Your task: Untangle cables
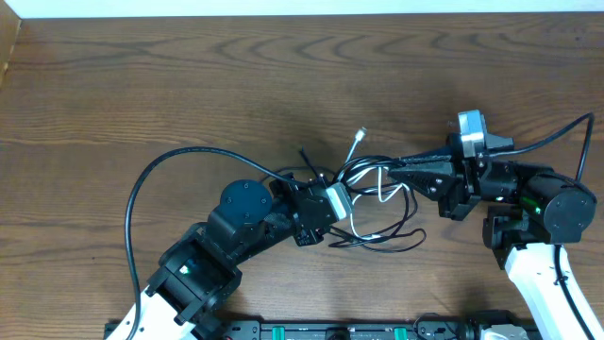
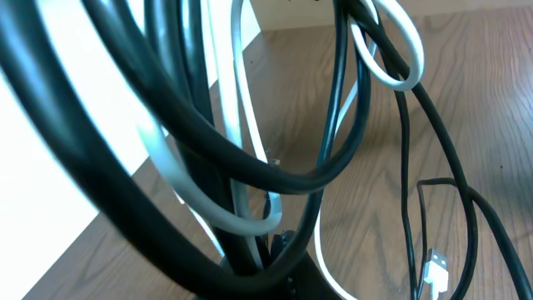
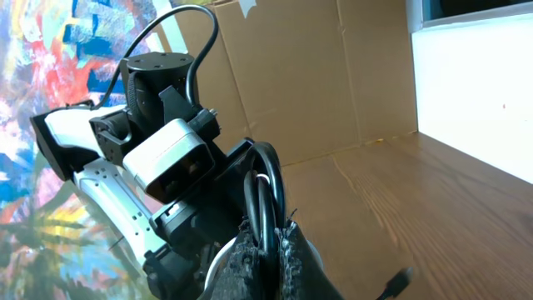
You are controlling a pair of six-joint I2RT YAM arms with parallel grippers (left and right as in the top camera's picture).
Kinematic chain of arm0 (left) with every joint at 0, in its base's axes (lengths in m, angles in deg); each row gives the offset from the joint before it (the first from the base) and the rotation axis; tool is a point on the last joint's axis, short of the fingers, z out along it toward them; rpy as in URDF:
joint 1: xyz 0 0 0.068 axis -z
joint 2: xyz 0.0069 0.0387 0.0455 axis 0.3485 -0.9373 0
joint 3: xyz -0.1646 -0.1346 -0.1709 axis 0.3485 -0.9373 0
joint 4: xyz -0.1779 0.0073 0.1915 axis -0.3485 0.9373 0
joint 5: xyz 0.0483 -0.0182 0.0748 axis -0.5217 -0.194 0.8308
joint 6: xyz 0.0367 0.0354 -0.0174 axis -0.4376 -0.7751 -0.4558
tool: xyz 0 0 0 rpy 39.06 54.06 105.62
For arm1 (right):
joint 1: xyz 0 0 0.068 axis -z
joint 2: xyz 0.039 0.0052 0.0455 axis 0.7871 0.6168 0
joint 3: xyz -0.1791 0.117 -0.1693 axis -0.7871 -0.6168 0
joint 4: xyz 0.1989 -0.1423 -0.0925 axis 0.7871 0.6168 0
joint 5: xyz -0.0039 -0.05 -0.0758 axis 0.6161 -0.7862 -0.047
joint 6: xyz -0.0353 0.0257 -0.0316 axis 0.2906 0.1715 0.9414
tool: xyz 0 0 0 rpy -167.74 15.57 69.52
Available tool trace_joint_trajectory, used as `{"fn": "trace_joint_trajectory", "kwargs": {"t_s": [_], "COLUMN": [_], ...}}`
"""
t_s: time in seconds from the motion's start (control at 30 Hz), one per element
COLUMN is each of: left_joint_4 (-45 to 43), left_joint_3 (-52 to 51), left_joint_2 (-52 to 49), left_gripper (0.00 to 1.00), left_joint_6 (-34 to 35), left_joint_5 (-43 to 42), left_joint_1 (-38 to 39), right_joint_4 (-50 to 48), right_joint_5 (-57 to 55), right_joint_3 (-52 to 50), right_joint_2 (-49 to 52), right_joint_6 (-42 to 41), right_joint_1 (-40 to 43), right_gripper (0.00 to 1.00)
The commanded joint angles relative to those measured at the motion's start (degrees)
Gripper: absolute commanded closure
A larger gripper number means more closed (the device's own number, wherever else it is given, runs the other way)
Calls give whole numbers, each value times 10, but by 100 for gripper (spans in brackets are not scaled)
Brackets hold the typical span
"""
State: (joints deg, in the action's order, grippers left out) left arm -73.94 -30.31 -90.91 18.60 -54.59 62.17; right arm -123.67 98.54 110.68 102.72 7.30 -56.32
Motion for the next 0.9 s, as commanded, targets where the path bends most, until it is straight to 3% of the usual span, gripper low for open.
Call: {"fn": "trace_joint_trajectory", "kwargs": {"t_s": [0.0, 0.13, 0.2, 0.3, 0.33, 0.37, 0.43, 0.87], "left_joint_4": [-2, -2, -2, -2, -2, -2, -2, 7], "left_joint_3": [3, 3, 3, 3, 3, 3, 3, 3], "left_joint_2": [5, 5, 5, 6, 6, 6, 6, 6], "left_gripper": [92, 92, 92, 92, 92, 92, 93, 92], "left_joint_6": [-2, -2, -2, -2, -2, -2, -2, 21], "left_joint_5": [-10, -10, -10, -7, -3, 2, 23, 157], "left_joint_1": [0, 0, 0, 0, 0, 0, 0, 0], "right_joint_4": [-2, -1, 4, 28, 41, 54, 76, 153], "right_joint_5": [-37, -35, -35, -35, -35, -35, -35, -34], "right_joint_3": [4, 4, 4, 4, 4, 4, 4, 4], "right_joint_2": [-2, -2, -2, -2, -2, -2, -2, -2], "right_joint_6": [-4, -3, -3, -1, -1, -1, -1, -1], "right_joint_1": [2, 3, 5, 14, 19, 23, 30, 32], "right_gripper": [99, 99, 88, 53, 28, 13, 1, 1]}}
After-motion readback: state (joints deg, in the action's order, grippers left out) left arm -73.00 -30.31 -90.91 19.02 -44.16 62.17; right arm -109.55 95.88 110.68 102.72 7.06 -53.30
